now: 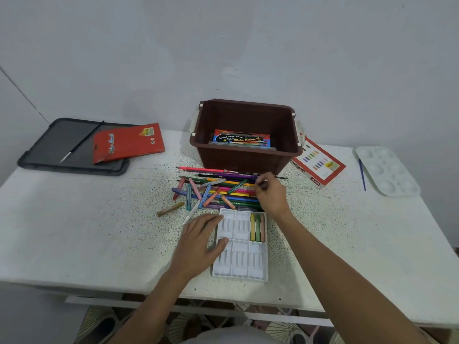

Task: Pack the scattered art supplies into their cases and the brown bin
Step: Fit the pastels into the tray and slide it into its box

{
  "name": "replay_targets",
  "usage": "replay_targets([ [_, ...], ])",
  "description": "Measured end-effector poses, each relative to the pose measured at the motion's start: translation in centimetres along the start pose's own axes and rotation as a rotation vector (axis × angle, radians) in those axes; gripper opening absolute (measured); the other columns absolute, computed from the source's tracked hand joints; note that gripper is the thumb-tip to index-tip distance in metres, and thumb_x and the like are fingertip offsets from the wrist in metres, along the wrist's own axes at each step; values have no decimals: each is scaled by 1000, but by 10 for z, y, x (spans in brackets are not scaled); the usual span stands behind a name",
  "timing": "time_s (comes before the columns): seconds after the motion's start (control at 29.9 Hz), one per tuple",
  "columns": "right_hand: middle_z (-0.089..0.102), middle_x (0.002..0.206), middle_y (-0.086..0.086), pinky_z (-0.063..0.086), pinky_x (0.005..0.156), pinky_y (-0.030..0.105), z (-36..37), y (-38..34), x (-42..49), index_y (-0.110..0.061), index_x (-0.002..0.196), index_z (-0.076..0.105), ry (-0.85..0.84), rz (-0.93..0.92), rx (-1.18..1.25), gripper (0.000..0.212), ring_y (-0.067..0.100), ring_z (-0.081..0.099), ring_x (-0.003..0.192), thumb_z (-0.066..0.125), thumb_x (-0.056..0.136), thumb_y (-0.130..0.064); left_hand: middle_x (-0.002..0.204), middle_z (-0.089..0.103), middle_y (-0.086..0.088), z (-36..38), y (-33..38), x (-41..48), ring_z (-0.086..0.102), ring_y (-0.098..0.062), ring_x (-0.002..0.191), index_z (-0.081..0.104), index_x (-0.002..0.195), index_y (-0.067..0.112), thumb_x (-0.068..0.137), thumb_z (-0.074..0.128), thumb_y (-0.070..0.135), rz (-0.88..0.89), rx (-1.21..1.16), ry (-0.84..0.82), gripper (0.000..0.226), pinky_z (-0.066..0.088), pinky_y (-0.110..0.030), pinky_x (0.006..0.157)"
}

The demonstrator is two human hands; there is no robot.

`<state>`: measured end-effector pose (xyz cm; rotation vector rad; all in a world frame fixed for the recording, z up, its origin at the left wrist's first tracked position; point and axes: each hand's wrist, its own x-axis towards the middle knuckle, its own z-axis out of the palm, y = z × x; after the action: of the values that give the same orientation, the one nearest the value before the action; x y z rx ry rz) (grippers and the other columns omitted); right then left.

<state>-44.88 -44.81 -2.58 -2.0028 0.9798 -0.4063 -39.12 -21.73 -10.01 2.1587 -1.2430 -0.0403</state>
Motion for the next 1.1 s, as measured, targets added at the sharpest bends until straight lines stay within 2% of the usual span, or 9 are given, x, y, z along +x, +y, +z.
replay_targets([
  [0.1, 65, 77, 12, 51, 72, 22, -1, -4, -8, -16, 118, 49, -77, 104, 239, 32, 14, 65, 73, 63, 92, -3, 136, 45, 13, 0, 0, 0, 39, -7, 128, 48, 139, 27, 93, 49, 55, 2, -3, 2, 54, 32, -33, 107],
  [0.23, 60, 78, 14, 55, 92, 44, -2, -2, -22, -15, 139, 41, -177, 228, 409, 60, 22, 65, 80, 67, 87, 3, 136, 44, 13, 0, 0, 0, 38, -7, 128, 48, 139, 27, 93, 47, 57, 1, 3, 1, 55, 31, -32, 107],
  [0.43, 68, 83, 17, 58, 80, 49, -3, 5, -49, -20, 119, 56, -218, 192, 278, 36, 28, 70, 77, 67, 89, -4, 136, 45, 12, 0, 0, 0, 38, -8, 128, 48, 139, 27, 93, 47, 57, 4, 11, -1, 55, 30, -31, 107],
  [0.5, 69, 84, 14, 59, 71, 36, -3, 7, -57, -22, 125, 55, -207, 126, 161, 39, 22, 69, 73, 66, 91, -7, 136, 45, 12, 0, 0, 0, 38, -8, 128, 48, 139, 27, 93, 47, 57, 4, 13, -2, 55, 29, -31, 107],
  [0.63, 67, 80, 2, 42, 53, 7, -2, 10, -70, -19, 130, 56, -204, 8, -17, 41, -2, 61, 61, 66, 91, -11, 137, 45, 12, 1, -1, 0, 39, -8, 129, 48, 140, 27, 93, 47, 57, 6, 11, -7, 55, 29, -30, 108],
  [0.7, 65, 74, -3, 43, 55, 8, -1, 11, -76, -18, 126, 58, -190, -45, -60, 37, -5, 60, 58, 67, 91, -11, 137, 45, 13, 1, -1, 1, 39, -8, 128, 48, 140, 27, 93, 48, 56, 6, 11, -6, 55, 29, -30, 108],
  [0.87, 66, 77, -2, 55, 69, 34, 3, 13, -84, -18, 121, 61, -159, -185, -211, 31, 13, 64, 67, 66, 91, -14, 136, 45, 12, 0, 0, 0, 39, -8, 128, 48, 139, 27, 93, 50, 55, 7, 14, -1, 55, 30, -30, 107],
  [1.0, 64, 94, 0, 49, 70, 27, 4, 16, -82, -18, 123, 63, -132, -236, -245, 34, 12, 56, 72, 68, 90, -15, 136, 45, 13, 0, 0, 0, 38, -7, 128, 48, 139, 27, 93, 49, 55, 7, 21, -2, 55, 30, -29, 107],
  [1.1, 65, 94, 0, 49, 74, 29, 5, 19, -78, -17, 124, 63, -138, -235, -230, 35, 14, 56, 77, 69, 90, -16, 136, 45, 12, 0, 0, 1, 39, -8, 127, 49, 139, 26, 93, 50, 55, 7, 22, 1, 54, 29, -29, 107],
])
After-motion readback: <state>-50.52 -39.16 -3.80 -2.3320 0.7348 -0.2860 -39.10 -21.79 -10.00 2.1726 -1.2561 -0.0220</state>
